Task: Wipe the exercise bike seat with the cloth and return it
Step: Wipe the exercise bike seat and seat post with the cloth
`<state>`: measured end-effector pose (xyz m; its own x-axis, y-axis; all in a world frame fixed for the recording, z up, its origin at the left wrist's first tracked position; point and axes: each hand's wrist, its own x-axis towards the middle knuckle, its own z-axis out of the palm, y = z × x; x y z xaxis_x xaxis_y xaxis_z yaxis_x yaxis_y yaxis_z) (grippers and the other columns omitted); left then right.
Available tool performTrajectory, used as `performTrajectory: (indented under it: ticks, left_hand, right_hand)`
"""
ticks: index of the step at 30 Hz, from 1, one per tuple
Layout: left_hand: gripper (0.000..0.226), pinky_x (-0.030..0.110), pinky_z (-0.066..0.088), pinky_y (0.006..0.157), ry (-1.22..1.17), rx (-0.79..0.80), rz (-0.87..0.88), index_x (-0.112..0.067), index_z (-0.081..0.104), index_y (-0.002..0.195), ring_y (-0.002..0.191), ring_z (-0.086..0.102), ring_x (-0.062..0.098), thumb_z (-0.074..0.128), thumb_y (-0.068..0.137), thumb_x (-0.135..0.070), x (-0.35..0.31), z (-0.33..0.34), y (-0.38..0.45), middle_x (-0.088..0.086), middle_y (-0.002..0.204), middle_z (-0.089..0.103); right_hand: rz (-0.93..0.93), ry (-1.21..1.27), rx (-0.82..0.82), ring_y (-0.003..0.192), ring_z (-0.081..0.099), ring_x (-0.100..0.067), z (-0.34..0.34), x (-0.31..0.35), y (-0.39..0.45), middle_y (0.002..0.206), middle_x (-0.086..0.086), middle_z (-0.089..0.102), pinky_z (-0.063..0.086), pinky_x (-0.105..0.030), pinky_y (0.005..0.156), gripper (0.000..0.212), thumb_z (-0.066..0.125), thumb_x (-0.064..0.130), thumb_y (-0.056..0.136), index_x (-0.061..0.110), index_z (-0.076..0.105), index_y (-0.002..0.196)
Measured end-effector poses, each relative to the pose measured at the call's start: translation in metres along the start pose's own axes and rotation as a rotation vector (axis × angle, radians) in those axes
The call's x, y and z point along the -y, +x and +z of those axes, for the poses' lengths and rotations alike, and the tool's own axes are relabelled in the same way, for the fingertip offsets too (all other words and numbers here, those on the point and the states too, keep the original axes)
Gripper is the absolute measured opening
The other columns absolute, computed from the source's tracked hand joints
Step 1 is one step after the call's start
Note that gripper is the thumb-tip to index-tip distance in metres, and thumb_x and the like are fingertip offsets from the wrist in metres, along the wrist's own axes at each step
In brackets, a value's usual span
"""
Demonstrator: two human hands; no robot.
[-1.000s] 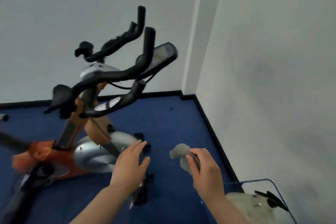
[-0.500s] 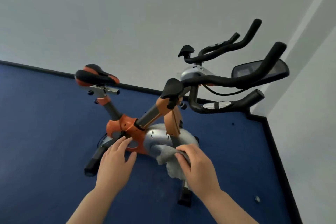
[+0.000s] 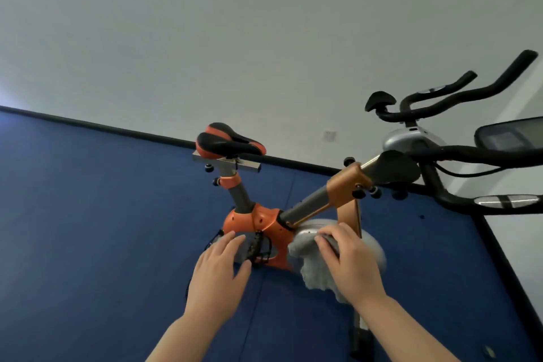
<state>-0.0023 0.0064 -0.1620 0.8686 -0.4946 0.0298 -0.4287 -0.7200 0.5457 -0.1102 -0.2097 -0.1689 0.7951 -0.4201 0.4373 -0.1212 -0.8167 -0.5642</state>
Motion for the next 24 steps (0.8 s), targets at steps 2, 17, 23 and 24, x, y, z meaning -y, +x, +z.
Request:
performTrajectory:
  ticks: [2, 17, 23, 24]
  left_hand:
    - [0.05, 0.031, 0.024, 0.113, 0.004, 0.006, 0.021, -0.031, 0.036, 0.14, 0.138, 0.028, 0.012, 0.048, 0.092, -0.037, 0.013, -0.012, 0.015, -0.012, 0.151, 0.03]
    - [0.05, 0.032, 0.022, 0.113, -0.032, -0.006, -0.027, -0.032, 0.033, 0.141, 0.139, 0.026, 0.012, 0.045, 0.093, -0.04, 0.07, -0.042, 0.168, -0.011, 0.152, 0.027]
    - [0.05, 0.032, 0.024, 0.113, -0.022, -0.07, -0.023, -0.032, 0.035, 0.14, 0.137, 0.029, 0.012, 0.048, 0.092, -0.036, 0.075, -0.062, 0.262, -0.012, 0.15, 0.032]
    - [0.05, 0.033, 0.025, 0.113, -0.025, -0.079, -0.018, -0.031, 0.036, 0.14, 0.136, 0.03, 0.012, 0.049, 0.092, -0.035, 0.076, -0.063, 0.275, -0.012, 0.149, 0.033]
  right_hand:
    - [0.006, -0.013, 0.002, 0.081, 0.058, -0.003, 0.012, 0.012, 0.015, 0.09, 0.011, 0.061, 0.05, -0.019, 0.071, 0.005, 0.061, 0.022, 0.092, 0.021, 0.063, 0.096]
    - [-0.006, 0.007, 0.007, 0.083, 0.058, -0.003, 0.113, 0.008, 0.167, 0.092, 0.01, 0.06, 0.052, -0.024, 0.071, 0.006, 0.059, 0.024, 0.093, 0.021, 0.062, 0.097]
    - [-0.048, 0.056, -0.018, 0.081, 0.058, -0.003, 0.15, 0.007, 0.261, 0.092, 0.012, 0.061, 0.05, -0.022, 0.07, 0.003, 0.061, 0.023, 0.092, 0.023, 0.063, 0.095]
    - [-0.048, 0.064, -0.017, 0.082, 0.058, -0.003, 0.155, 0.006, 0.274, 0.092, 0.012, 0.061, 0.05, -0.022, 0.07, 0.004, 0.061, 0.024, 0.092, 0.022, 0.063, 0.095]
